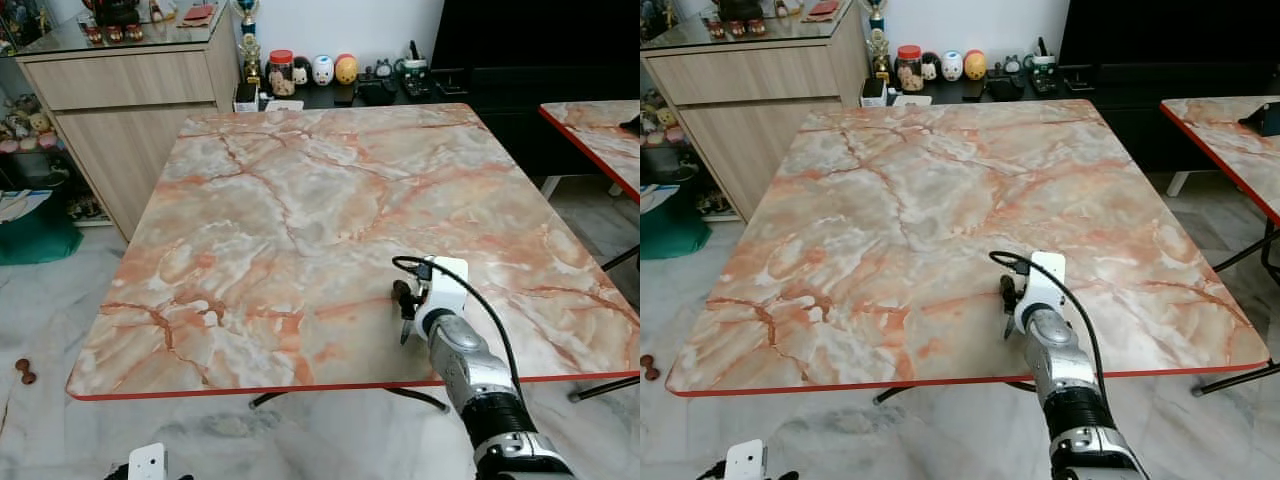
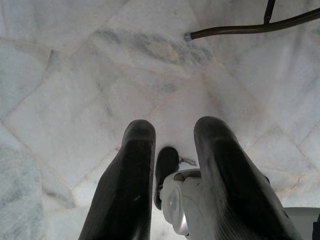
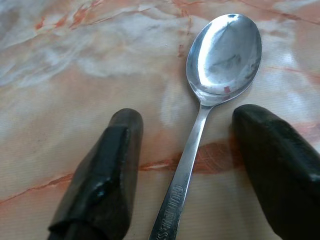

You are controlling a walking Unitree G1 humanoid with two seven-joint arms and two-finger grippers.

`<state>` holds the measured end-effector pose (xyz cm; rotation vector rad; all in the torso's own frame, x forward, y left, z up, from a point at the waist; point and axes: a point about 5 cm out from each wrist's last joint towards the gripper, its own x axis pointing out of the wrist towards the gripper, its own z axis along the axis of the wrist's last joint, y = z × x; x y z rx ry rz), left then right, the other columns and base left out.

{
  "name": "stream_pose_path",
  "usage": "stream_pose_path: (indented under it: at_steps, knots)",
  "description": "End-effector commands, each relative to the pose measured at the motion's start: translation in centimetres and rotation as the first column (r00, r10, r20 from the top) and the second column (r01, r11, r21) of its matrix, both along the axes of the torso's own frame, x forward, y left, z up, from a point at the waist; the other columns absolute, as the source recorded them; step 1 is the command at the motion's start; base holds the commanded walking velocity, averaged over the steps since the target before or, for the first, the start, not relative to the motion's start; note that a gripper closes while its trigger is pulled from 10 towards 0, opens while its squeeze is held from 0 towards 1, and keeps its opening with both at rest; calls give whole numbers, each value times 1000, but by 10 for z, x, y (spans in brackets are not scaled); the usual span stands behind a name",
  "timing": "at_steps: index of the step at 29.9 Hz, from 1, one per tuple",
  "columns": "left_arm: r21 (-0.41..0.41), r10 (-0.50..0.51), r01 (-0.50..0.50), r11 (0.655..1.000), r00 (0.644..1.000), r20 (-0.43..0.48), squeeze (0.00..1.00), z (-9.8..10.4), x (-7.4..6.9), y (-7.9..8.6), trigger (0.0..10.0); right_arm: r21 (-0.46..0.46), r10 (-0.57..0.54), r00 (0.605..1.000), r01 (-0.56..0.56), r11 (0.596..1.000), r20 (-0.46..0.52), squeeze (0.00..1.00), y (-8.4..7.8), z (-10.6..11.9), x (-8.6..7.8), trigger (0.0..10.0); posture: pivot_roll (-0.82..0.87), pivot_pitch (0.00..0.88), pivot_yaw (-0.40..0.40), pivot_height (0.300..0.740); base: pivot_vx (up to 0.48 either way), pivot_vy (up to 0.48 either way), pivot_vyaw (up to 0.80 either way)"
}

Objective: Setting the table

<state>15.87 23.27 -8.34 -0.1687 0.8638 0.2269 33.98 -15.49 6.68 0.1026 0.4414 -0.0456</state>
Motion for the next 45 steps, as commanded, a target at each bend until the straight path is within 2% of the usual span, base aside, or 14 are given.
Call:
stream_pose_path:
  at_steps: [1,41,42,43,45]
  knots:
    - [-4,-9,9,1000,1000,-27,0,-2,-3,-2,10000,4,7,1000,-7,1000,-16,0,2,-3,-1,0,-109,0,20,740,0,0,0]
    - [-6,-24,24,1000,999,-35,0,-3,-4,-2,10000,-9,42,999,-42,999,-8,0,10,-3,0,0,-104,0,23,740,0,0,0]
    - [-6,-24,24,1000,999,-35,0,-3,-4,-2,10000,-16,45,999,-45,999,-1,0,10,-2,0,1216,-104,0,23,740,0,0,0]
    - [-5,-24,24,1000,999,-35,0,-3,-4,-2,10000,-33,50,998,-49,998,32,0,10,2,1,10000,-103,0,23,740,0,0,0]
    - [-4,-25,24,1000,999,-35,0,-3,-4,-2,10000,-46,48,996,-45,998,72,0,10,7,3,10000,-103,0,23,740,0,0,0]
